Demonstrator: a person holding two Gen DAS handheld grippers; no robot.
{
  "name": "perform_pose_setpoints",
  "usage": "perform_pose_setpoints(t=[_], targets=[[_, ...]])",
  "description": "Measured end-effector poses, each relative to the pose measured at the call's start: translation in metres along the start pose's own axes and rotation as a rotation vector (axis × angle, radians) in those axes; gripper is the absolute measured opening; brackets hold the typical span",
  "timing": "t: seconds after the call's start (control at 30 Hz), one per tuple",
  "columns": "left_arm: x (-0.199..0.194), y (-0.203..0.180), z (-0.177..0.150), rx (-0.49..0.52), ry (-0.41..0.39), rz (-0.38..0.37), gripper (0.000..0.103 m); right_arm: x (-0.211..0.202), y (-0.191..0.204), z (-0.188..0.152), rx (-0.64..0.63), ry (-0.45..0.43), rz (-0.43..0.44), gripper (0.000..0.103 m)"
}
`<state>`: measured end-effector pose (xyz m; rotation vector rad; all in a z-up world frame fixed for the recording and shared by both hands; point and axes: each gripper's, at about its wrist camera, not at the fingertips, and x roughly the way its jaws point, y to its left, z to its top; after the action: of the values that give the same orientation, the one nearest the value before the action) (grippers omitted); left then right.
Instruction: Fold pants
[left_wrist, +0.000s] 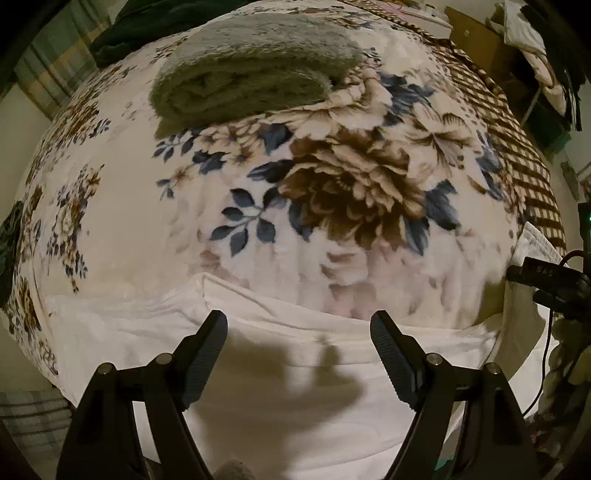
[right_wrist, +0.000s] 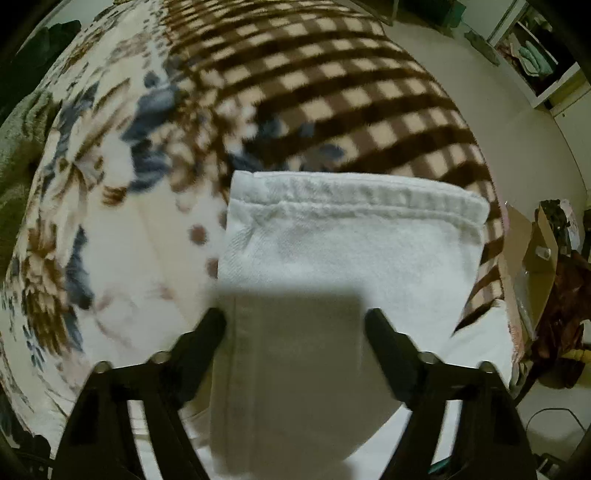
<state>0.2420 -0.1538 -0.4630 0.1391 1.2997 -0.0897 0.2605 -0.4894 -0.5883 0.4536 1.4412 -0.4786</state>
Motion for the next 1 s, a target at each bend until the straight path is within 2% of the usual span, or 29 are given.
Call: perform_pose_setpoints(t=[0.03,0.1,0.17,0.3,0.43,0.57,0.6,0.63,0.67,0.7,0.73,0.77,0.8,0.9,1.0], targets=[[0.001,-0.002,0.0,0.005,0.004,0.001,0.079,-0.001,0.0,-0.003,-0.007,-0.009,-0.001,0.051],[0.002,-0.004,0.0,0.016,0.01,0.0,0.079,-0.007,-0.001,-0.008,-0.007,-0.026,0.019,0.021],[0.002,-0.007,-0.001,0.021,0.018,-0.004,0.079,-0.019,-0.017,-0.018,0.004,-0.038,0.03,0.01],[-0.004,-0.008,-0.008,0.029,0.03,-0.019,0.079,-0.052,-0.062,-0.047,0.09,-0.067,0.079,0.008],[-0.008,-0.009,-0.021,0.027,0.057,-0.038,0.079,-0.074,-0.117,-0.081,0.195,-0.061,0.09,0.008],[-0.004,-0.013,-0.036,0.029,0.091,-0.048,0.079,-0.064,-0.169,-0.108,0.293,-0.009,0.065,0.008],[-0.002,-0.014,-0.04,0.029,0.099,-0.048,0.079,-0.053,-0.18,-0.116,0.313,0.03,0.068,0.008],[0.0,-0.016,-0.043,0.029,0.107,-0.048,0.079,-0.043,-0.188,-0.122,0.33,0.065,0.075,0.009],[0.003,-0.018,-0.047,0.033,0.114,-0.045,0.079,-0.033,-0.195,-0.129,0.356,0.102,0.091,0.017],[0.004,-0.019,-0.05,0.038,0.119,-0.041,0.079,-0.022,-0.204,-0.136,0.392,0.14,0.128,0.029],[0.005,-0.02,-0.052,0.041,0.121,-0.04,0.079,-0.018,-0.209,-0.142,0.416,0.147,0.157,0.037],[0.005,-0.021,-0.054,0.043,0.122,-0.041,0.079,-0.018,-0.212,-0.148,0.439,0.135,0.196,0.055],[0.005,-0.021,-0.056,0.043,0.122,-0.04,0.079,-0.017,-0.21,-0.148,0.446,0.124,0.214,0.064],[0.005,-0.022,-0.061,0.04,0.127,-0.041,0.079,-0.02,-0.208,-0.156,0.46,0.1,0.262,0.066],[0.008,-0.025,-0.067,0.034,0.141,-0.041,0.079,-0.004,-0.218,-0.162,0.547,0.117,0.318,0.066]])
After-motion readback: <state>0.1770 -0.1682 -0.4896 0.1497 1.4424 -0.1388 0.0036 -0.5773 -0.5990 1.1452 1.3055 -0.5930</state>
